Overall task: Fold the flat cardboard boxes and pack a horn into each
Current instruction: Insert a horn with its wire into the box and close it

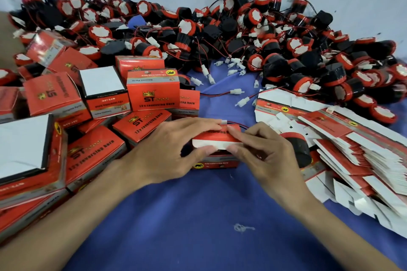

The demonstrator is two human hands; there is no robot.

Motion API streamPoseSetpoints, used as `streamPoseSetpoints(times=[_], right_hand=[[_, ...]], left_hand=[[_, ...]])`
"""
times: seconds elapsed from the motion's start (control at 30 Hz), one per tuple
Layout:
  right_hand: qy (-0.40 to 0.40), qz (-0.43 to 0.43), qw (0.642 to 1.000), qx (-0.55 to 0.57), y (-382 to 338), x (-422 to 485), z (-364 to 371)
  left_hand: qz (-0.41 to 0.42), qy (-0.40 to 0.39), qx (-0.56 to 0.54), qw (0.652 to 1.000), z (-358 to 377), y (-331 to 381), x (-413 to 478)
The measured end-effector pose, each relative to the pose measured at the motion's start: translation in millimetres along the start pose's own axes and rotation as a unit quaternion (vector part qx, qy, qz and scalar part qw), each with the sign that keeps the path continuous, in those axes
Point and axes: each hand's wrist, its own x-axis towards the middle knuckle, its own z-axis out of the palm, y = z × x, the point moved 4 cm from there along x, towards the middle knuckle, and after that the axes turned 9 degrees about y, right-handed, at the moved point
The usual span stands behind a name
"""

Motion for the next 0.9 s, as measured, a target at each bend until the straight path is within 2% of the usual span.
streamPoseSetpoints(times=[0.17,0.33,0.43,0.57,0.9], right_hand=[[0.029,-0.055,0.998,-0.003,-1.5,-4.3,2.8],[0.038,-0.065,0.997,-0.027,0.3,-6.8,2.3],[0.045,-0.119,0.990,-0.062,-2.1,-6.8,2.4],[0.025,-0.183,0.977,-0.110,1.2,-7.3,0.5],[-0.009,-0.238,0.958,-0.160,0.6,-11.7,-4.2]], left_hand=[[0.055,-0.004,0.030,0.998,1.0,2.4,-2.9],[0.043,0.029,0.000,0.999,2.0,3.4,-3.4],[0.075,0.027,0.015,0.997,3.9,3.6,-6.0],[0.099,0.032,0.030,0.994,5.8,1.3,-9.0],[0.109,-0.003,0.007,0.994,18.7,0.4,-14.3]])
